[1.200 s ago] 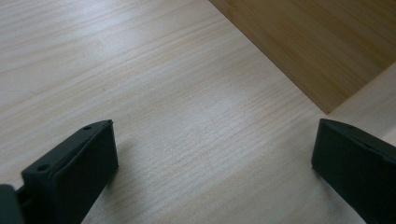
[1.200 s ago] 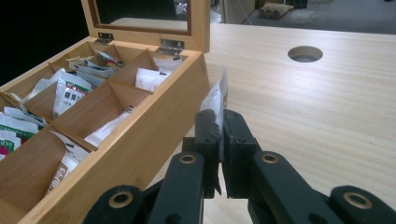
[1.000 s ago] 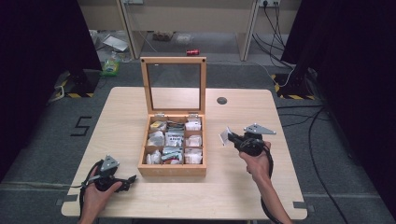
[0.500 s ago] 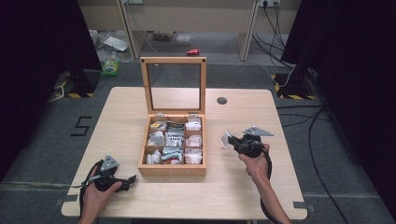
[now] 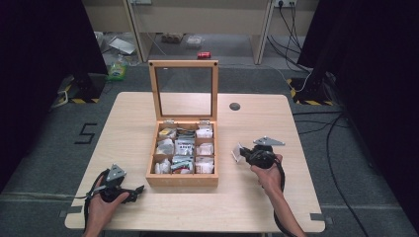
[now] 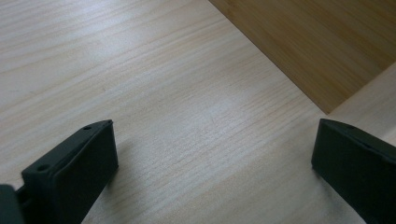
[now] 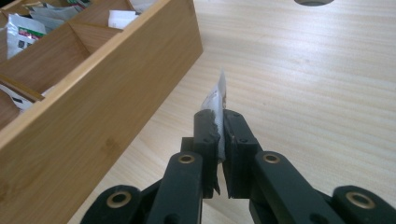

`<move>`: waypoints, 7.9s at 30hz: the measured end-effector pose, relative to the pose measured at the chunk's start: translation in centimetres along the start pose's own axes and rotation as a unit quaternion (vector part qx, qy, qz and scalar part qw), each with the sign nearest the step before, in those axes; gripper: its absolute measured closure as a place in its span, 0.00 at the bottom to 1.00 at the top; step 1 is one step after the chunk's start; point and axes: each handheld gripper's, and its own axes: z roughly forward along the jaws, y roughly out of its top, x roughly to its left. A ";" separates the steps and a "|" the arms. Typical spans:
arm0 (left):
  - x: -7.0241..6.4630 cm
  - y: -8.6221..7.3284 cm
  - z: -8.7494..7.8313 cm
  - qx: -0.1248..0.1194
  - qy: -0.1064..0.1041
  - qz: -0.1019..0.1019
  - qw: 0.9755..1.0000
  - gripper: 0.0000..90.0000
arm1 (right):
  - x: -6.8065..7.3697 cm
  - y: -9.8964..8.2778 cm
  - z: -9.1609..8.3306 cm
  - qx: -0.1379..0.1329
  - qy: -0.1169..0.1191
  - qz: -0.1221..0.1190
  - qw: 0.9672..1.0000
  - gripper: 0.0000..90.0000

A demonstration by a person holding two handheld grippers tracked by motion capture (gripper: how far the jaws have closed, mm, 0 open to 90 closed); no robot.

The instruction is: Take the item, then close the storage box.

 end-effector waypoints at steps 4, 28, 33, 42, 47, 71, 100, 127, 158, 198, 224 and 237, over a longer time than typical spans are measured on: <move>0.0 0.0 0.0 0.000 0.000 0.000 1.000 0.00 | -0.3 -0.3 0.2 0.006 -0.004 0.002 1.000 0.94; 0.0 0.0 0.0 0.000 0.000 0.000 1.000 0.00 | -1.1 -0.7 0.4 0.019 -0.017 0.012 1.000 0.83; 0.0 0.0 0.0 0.000 0.000 0.000 1.000 0.00 | -1.3 -0.7 0.4 0.018 -0.021 0.015 1.000 0.80; 0.0 0.0 0.0 0.000 0.000 0.000 1.000 0.00 | -1.3 -0.6 0.3 0.022 -0.024 0.020 0.999 0.68; 0.0 0.0 0.0 0.000 0.000 0.000 1.000 0.00 | -1.2 -0.3 0.2 0.019 -0.030 0.025 0.999 0.59; 0.0 0.0 0.0 0.000 0.000 0.000 1.000 0.00 | -1.3 0.7 -0.8 -0.006 -0.032 0.040 0.999 0.48; 0.0 0.0 0.0 0.000 0.000 0.000 1.000 0.00 | -1.0 3.7 -0.4 -0.028 -0.002 0.016 0.999 0.39; 0.0 0.0 0.0 0.000 0.000 0.000 1.000 0.00 | 1.8 5.3 1.4 -0.031 0.025 -0.003 0.999 0.39; -0.1 -0.1 -0.1 0.001 -0.001 0.001 1.000 0.00 | 3.1 9.4 5.1 -0.051 0.029 -0.025 0.998 0.40; -0.1 -0.1 -0.1 0.001 -0.001 0.002 1.000 0.00 | 3.2 13.6 10.0 -0.059 0.014 -0.043 0.997 0.45; -0.2 -0.2 -0.2 0.001 -0.002 0.002 1.000 0.00 | 2.6 14.3 10.5 -0.065 0.028 -0.054 0.996 0.56; -0.2 -0.2 -0.2 0.001 -0.002 0.002 1.000 0.00 | 2.5 14.2 9.9 -0.085 0.032 -0.062 0.994 0.62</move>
